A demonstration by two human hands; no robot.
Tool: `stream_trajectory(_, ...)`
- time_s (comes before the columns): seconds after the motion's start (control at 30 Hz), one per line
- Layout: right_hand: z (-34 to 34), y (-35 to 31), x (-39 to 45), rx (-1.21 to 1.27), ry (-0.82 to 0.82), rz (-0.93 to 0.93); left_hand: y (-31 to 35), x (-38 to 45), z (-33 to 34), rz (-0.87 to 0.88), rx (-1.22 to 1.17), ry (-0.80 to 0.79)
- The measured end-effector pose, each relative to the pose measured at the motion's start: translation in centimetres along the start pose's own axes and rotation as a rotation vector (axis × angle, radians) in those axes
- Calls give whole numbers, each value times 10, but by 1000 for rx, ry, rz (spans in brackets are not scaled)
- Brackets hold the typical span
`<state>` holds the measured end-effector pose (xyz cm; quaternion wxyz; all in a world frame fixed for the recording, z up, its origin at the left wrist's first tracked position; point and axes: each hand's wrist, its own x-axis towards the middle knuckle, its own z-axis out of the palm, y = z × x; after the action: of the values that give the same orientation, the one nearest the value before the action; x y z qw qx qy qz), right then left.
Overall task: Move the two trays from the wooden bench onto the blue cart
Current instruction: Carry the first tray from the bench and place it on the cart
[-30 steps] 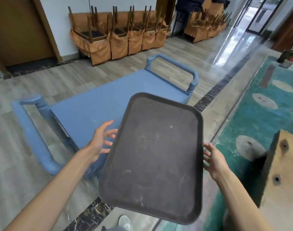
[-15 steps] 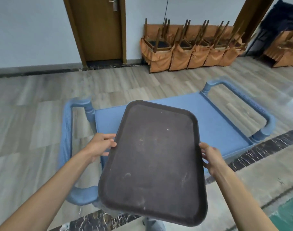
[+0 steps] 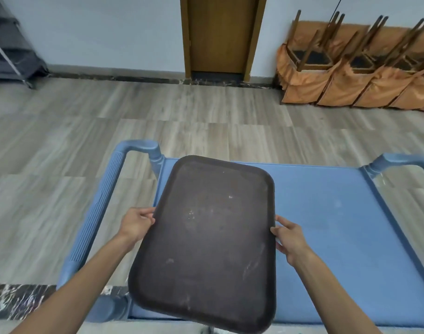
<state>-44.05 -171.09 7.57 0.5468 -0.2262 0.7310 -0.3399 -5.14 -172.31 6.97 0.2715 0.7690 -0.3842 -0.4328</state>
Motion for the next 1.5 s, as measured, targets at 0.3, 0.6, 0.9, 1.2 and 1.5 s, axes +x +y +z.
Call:
stream_trajectory(0.3,23,14,22,-52,-63,-1,-16,8,-4,38,189,174)
stream_trajectory(0.6,22,13,21,-77,-61,-2,-23,11,-7,-32,1,117)
stream_trajectory(0.9,14,15,29,-96,-97,11,-26,6,-17,-40,-76,-52)
stream_trajectory(1.2,37,-3,21,-766,86,-461,-17,-19,-29,283,487,51)
stream_trajectory(1.5,151,-32,-56,-1068,51,-925,-33,-61,-106,520,736,292)
